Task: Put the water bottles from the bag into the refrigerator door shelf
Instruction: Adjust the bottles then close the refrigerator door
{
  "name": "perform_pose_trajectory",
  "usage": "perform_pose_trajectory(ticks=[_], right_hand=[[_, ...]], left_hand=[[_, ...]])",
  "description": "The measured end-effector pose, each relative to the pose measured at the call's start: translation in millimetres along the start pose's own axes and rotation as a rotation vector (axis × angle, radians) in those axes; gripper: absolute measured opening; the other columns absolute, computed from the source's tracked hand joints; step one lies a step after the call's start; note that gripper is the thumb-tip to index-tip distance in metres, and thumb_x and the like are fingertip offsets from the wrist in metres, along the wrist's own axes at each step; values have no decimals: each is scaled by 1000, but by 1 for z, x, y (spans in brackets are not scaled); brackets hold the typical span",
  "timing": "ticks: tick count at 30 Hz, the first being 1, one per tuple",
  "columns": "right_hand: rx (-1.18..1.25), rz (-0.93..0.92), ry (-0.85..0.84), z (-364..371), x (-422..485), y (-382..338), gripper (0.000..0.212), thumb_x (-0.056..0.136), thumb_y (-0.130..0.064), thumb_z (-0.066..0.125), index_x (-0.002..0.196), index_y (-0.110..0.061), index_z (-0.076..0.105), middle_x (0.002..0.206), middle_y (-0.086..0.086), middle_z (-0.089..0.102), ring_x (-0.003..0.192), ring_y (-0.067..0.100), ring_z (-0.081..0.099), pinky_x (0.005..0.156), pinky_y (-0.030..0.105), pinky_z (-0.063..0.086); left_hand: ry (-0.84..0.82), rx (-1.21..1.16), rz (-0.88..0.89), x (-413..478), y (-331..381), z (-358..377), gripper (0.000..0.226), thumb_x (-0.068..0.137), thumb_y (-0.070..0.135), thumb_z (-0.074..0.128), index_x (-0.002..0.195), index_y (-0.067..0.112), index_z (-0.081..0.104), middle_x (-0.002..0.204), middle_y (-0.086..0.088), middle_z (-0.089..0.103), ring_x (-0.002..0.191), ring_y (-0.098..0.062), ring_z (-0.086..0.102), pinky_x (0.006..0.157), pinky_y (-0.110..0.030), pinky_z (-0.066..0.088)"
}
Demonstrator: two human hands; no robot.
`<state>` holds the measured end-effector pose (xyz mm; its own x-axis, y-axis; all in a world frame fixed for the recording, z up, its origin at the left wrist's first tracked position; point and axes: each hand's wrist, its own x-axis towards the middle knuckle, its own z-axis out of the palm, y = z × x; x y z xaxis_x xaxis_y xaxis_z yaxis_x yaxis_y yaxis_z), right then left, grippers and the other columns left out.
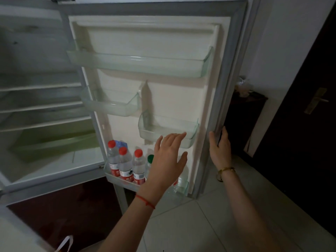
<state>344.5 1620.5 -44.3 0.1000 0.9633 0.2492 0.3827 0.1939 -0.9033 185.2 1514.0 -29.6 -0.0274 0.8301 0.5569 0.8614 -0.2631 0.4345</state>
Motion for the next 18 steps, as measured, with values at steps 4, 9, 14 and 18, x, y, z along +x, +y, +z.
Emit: perform_pose_trajectory(ticks=[4,9,14,18], right_hand=[[42,7,35,-1,-4,1,71,96,-49,44,153,-14,19,157,7,30,144,25,29,119,45,26],[83,-10,48,-8,-18,1,66,95,-49,46,151,-18,27,151,3,40,139,22,38,115,41,32],[133,-35,69,-10,-46,-5,61,93,-49,49,146,-23,35,142,0,50,130,18,48,103,33,41],[187,-113,99,-8,-78,-13,53,94,-43,49,141,-21,43,135,-3,55,124,14,52,101,29,43]], left_hand=[[-6,-3,-19,-4,2,-1,54,91,26,54,144,22,43,143,4,50,138,-14,39,118,-48,24],[6,-4,-32,-15,5,-8,54,91,26,54,143,22,43,142,5,50,138,-14,39,119,-47,22],[32,22,-40,-35,6,-19,50,91,27,55,140,25,46,141,5,49,139,-13,36,120,-48,19],[57,26,-57,-56,6,-33,46,92,25,56,137,25,49,140,5,49,140,-15,35,119,-52,20]])
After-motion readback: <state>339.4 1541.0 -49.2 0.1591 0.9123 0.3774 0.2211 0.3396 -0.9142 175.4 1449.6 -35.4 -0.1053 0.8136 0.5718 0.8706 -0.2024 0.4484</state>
